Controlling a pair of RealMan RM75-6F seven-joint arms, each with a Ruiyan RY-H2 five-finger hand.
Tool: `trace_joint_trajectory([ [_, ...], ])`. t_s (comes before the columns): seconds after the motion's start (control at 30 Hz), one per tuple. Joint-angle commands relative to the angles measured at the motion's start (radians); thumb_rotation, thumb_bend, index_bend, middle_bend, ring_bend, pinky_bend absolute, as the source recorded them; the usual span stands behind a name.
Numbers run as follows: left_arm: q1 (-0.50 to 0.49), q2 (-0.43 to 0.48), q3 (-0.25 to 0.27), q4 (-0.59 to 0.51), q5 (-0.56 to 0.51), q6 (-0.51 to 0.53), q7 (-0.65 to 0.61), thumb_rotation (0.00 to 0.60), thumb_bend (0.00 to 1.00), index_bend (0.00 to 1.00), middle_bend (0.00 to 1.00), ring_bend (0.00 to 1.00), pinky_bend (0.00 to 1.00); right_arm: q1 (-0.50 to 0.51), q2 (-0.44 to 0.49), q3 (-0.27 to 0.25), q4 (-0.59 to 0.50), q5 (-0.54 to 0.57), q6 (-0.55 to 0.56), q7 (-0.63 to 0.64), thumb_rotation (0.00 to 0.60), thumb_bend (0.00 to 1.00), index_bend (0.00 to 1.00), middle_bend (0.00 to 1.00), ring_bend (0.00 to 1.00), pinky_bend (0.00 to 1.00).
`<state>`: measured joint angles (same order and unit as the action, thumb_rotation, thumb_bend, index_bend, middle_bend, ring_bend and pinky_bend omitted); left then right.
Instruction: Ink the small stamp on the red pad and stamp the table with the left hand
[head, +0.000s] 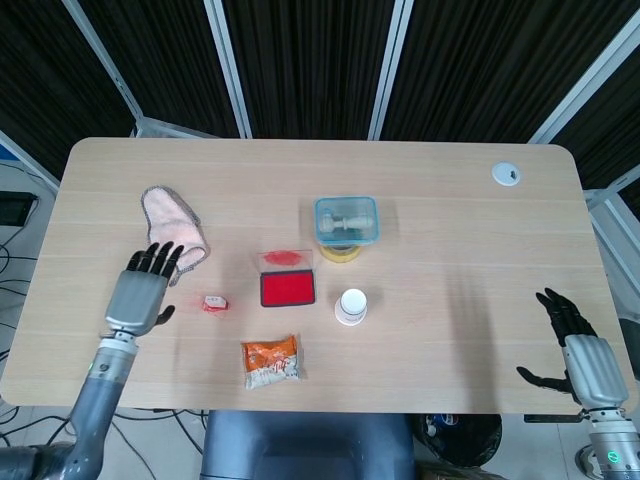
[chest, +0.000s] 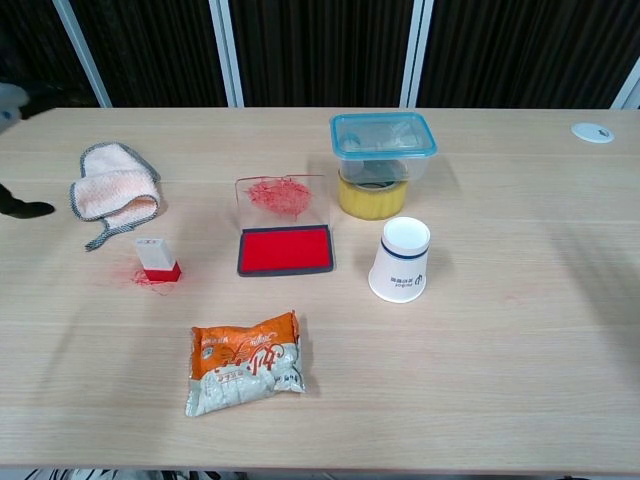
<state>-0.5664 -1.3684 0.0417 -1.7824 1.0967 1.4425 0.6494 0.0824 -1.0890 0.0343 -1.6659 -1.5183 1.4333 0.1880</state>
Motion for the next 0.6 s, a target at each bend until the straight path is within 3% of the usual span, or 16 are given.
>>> trace_joint_trajectory([
  [0.03,0.140,0.101,0.087,-0.020,0.157,0.134,-0.181,0.600,0.15,0.00,0.00,0.00,0.06,-0.001,-0.009,0.001,0.003,0.001,0.005,-0.020,0.600,0.17,0.00,0.00,0.00,0.18],
  [0.23,0.258,0.145,0.139,0.043,0.252,0.232,-0.316,0.600,0.12,0.00,0.00,0.00,0.00,-0.005,-0.023,0.006,0.009,0.002,0.018,-0.049,0.600,0.18,0.00,0.00,0.00,0.18],
  [0.6,0.322,0.169,0.103,0.076,0.264,0.201,-0.398,0.600,0.11,0.00,0.00,0.00,0.00,-0.004,-0.030,0.006,0.013,0.001,0.019,-0.065,0.600,0.18,0.00,0.00,0.00,0.18],
])
